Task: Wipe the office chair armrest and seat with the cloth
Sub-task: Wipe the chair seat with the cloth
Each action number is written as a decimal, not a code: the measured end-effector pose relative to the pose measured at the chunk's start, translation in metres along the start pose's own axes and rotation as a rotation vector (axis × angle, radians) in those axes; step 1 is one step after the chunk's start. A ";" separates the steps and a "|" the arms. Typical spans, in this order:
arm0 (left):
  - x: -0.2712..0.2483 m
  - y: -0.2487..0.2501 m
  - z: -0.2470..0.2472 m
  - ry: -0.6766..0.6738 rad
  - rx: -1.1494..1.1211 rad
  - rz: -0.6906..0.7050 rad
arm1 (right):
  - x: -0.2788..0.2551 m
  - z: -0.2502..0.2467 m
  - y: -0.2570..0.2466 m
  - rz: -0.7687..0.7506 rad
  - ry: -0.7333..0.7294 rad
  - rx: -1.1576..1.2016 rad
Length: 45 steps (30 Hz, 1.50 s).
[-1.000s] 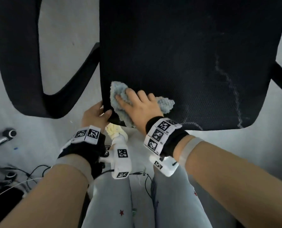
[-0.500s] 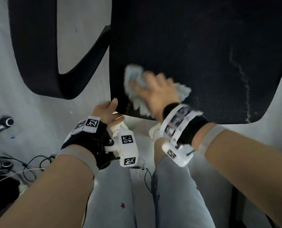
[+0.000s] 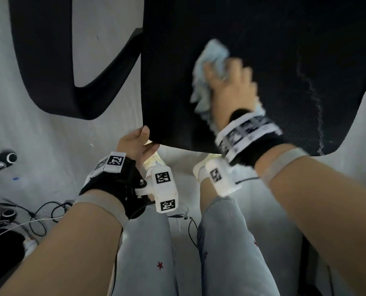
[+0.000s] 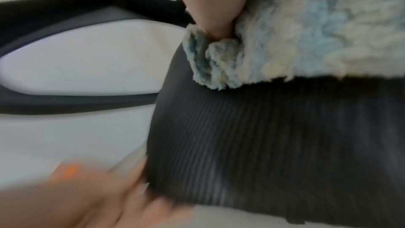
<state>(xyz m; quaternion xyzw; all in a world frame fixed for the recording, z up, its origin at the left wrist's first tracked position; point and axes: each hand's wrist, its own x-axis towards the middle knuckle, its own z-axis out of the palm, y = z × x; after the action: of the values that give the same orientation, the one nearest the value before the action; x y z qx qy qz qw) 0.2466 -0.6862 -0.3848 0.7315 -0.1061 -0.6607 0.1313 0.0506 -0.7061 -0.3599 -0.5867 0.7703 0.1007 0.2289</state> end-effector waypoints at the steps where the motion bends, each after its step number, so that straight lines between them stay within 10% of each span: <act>1: 0.001 0.000 0.000 0.008 -0.016 0.003 | -0.011 0.009 -0.013 -0.128 -0.052 -0.001; 9: -0.004 -0.002 -0.003 -0.077 -0.038 0.012 | -0.041 0.031 -0.019 -0.661 -0.250 -0.179; 14: -0.005 -0.003 0.001 -0.038 0.002 0.018 | -0.001 -0.011 0.042 0.186 0.070 0.230; 17: -0.004 -0.003 0.000 -0.027 0.014 0.015 | 0.003 -0.011 0.040 0.303 0.067 0.111; 22: -0.002 -0.006 0.000 -0.013 0.034 0.024 | -0.035 0.023 -0.020 -0.314 -0.137 -0.003; 27: -0.008 0.003 0.001 -0.047 0.119 0.060 | -0.049 0.030 -0.011 -0.449 -0.142 -0.025; 37: -0.018 0.032 0.060 0.023 0.661 0.333 | -0.052 0.007 0.136 0.528 0.065 0.201; 45: -0.026 0.026 0.094 0.040 1.291 0.429 | -0.059 0.020 0.042 -0.324 -0.133 0.033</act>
<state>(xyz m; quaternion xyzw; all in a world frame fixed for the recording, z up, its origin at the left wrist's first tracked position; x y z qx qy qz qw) 0.1510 -0.7066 -0.3604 0.6381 -0.6194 -0.4106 -0.2013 0.0280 -0.6347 -0.3545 -0.6913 0.6504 0.0886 0.3021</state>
